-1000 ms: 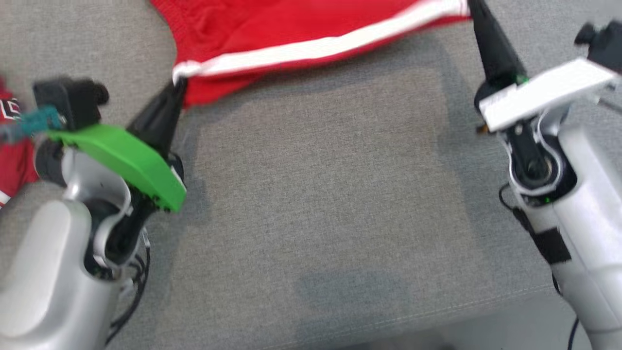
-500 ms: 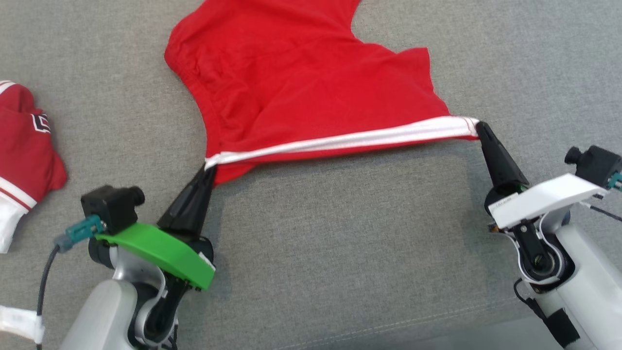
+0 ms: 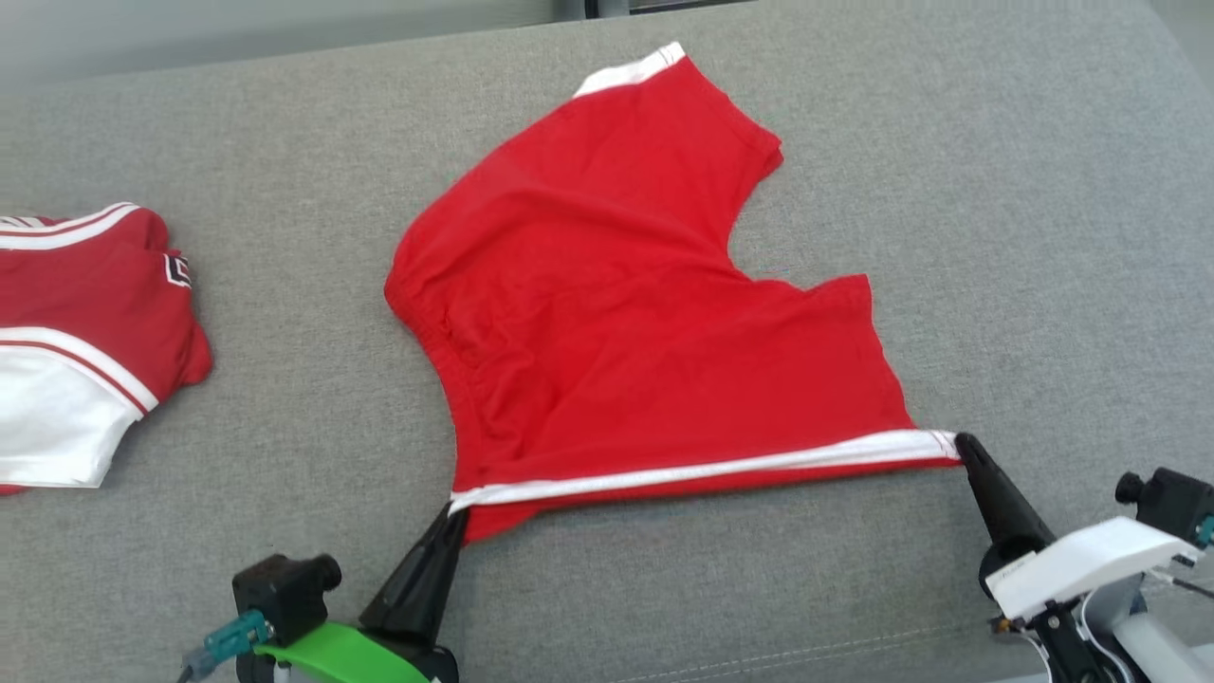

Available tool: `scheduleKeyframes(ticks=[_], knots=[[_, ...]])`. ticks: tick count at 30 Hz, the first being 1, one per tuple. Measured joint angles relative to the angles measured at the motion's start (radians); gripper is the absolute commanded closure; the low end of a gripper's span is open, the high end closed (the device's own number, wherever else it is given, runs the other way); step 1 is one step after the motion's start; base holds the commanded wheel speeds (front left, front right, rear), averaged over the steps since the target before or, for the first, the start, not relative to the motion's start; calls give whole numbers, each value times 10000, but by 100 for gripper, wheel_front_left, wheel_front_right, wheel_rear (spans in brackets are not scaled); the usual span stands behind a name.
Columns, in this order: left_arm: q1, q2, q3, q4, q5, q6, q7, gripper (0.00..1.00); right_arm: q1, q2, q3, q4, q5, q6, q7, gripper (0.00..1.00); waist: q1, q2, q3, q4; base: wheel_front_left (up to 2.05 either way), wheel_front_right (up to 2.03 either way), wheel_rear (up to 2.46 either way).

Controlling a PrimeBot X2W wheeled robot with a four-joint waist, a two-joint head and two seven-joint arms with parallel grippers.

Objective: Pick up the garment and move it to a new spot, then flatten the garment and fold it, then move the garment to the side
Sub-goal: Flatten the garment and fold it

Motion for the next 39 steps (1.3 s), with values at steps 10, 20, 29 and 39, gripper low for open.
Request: scheduleKeyframes(ticks=[10, 20, 29, 39], knots=[[1342, -84, -299, 92, -240, -132, -460, 100, 1643, -428, 94, -851, 389, 98, 13, 100, 0, 0, -737, 383, 0, 0, 0], [2175, 33, -491, -73, -654, -255, -575, 100, 2608, -1047, -19, -1935, 573, 113, 19, 100, 0, 0, -1134, 499, 0, 0, 0], [2145, 299, -577, -851, -765, -311, -472, 100, 2543, -1509, -368, -2903, 558, 111, 29, 100, 0, 0, -1018, 546, 0, 0, 0], [1968, 685, -686, -1248, -920, -341, -75, 100, 2384, -1668, -554, -3193, 560, -6, 123, 100, 0, 0, -894, 755, 0, 0, 0]])
